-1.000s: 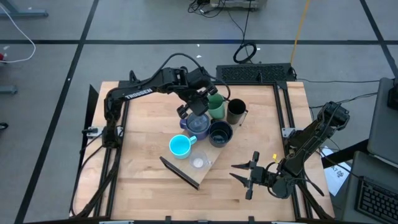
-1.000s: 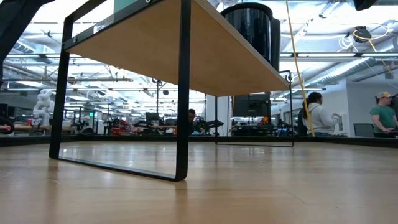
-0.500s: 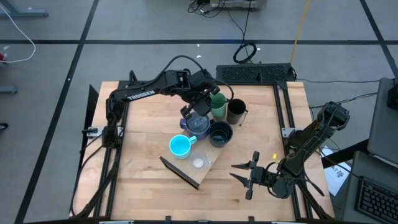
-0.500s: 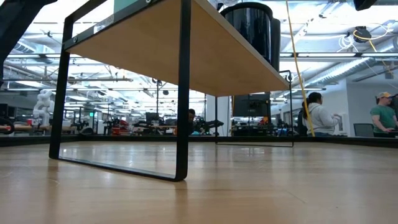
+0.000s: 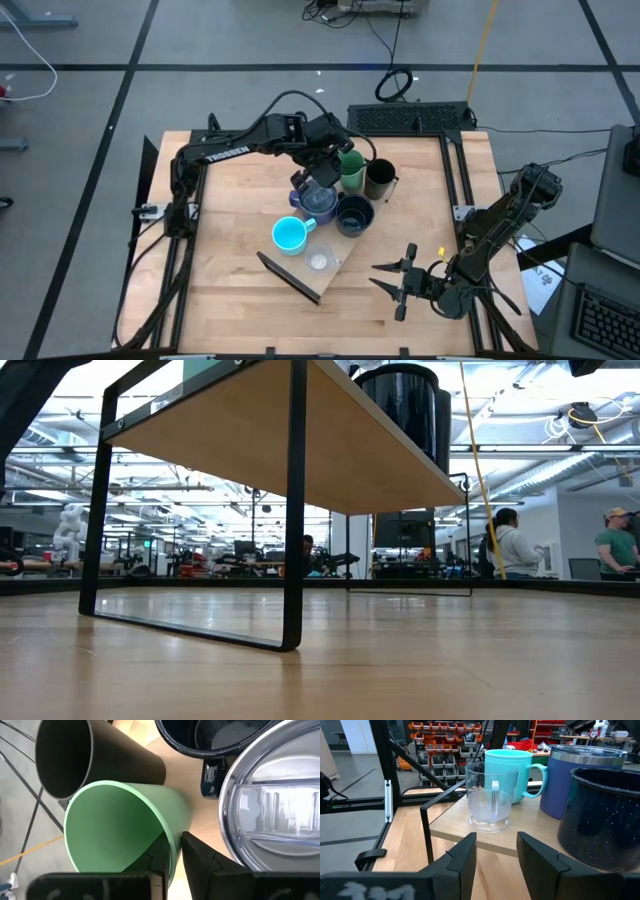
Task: Stack small to large cups/mugs on shelf
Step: Put the green cup on the shelf aligned with the black cup, then return to Home Position
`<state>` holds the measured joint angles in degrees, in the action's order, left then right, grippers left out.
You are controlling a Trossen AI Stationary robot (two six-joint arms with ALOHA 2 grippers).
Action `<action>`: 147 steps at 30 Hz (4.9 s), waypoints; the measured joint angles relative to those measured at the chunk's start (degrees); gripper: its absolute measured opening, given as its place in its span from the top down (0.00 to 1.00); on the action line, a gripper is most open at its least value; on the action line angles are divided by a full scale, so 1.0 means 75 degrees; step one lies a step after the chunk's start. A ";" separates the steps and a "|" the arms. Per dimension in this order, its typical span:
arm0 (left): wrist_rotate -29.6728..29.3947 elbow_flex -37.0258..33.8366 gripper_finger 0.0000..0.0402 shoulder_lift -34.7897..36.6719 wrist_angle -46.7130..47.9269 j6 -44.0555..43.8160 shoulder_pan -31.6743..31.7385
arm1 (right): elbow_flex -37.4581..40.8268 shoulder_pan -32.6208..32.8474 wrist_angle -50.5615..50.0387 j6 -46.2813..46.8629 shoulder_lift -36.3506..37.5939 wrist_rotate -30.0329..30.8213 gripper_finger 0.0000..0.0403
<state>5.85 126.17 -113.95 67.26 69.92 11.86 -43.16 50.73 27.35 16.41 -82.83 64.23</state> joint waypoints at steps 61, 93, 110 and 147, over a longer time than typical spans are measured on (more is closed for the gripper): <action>-0.0284 0.0003 0.58 0.1827 -0.0075 -0.2741 0.0000 | 0.0000 -0.0002 0.0032 0.0075 0.0000 0.0009 0.68; 0.1156 -0.3954 0.77 0.2833 -0.3088 -0.5982 -0.1105 | -0.0002 0.0001 0.0502 0.0034 0.0000 0.0032 0.68; 0.1160 -0.4549 0.96 0.2089 -0.5187 -0.7486 -0.0598 | -0.0002 -0.0074 0.0959 -0.0472 -0.0003 0.0912 0.68; 0.0654 -0.4543 0.97 0.2323 -0.5345 -0.7389 -0.0469 | 0.0000 -0.0069 0.2673 -0.1981 0.0006 0.1638 0.68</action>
<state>10.75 92.09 -96.53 27.18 14.50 8.34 -43.16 50.22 47.40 1.56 -82.78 76.51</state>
